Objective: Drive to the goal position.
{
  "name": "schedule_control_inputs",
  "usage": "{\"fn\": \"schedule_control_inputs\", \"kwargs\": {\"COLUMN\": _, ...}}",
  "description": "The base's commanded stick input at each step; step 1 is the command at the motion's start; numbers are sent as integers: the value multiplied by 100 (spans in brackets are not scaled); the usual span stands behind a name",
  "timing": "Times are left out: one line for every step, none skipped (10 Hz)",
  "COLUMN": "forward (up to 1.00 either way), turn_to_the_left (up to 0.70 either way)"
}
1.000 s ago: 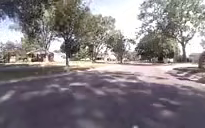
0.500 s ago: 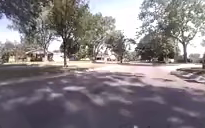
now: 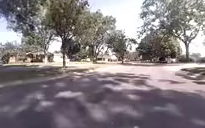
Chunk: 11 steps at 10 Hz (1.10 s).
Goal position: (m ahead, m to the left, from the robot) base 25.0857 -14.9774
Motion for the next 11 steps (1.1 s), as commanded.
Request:
{"fn": "schedule_control_inputs", "kwargs": {"forward": 69, "turn_to_the_left": -35}}
{"fn": "schedule_control_inputs", "kwargs": {"forward": 69, "turn_to_the_left": -35}}
{"fn": "schedule_control_inputs", "kwargs": {"forward": 69, "turn_to_the_left": -35}}
{"fn": "schedule_control_inputs", "kwargs": {"forward": 69, "turn_to_the_left": -35}}
{"fn": "schedule_control_inputs", "kwargs": {"forward": 69, "turn_to_the_left": -35}}
{"fn": "schedule_control_inputs", "kwargs": {"forward": 69, "turn_to_the_left": -35}}
{"fn": "schedule_control_inputs", "kwargs": {"forward": 69, "turn_to_the_left": -35}}
{"fn": "schedule_control_inputs", "kwargs": {"forward": 69, "turn_to_the_left": -35}}
{"fn": "schedule_control_inputs", "kwargs": {"forward": 69, "turn_to_the_left": -32}}
{"fn": "schedule_control_inputs", "kwargs": {"forward": 69, "turn_to_the_left": -12}}
{"fn": "schedule_control_inputs", "kwargs": {"forward": 69, "turn_to_the_left": 3}}
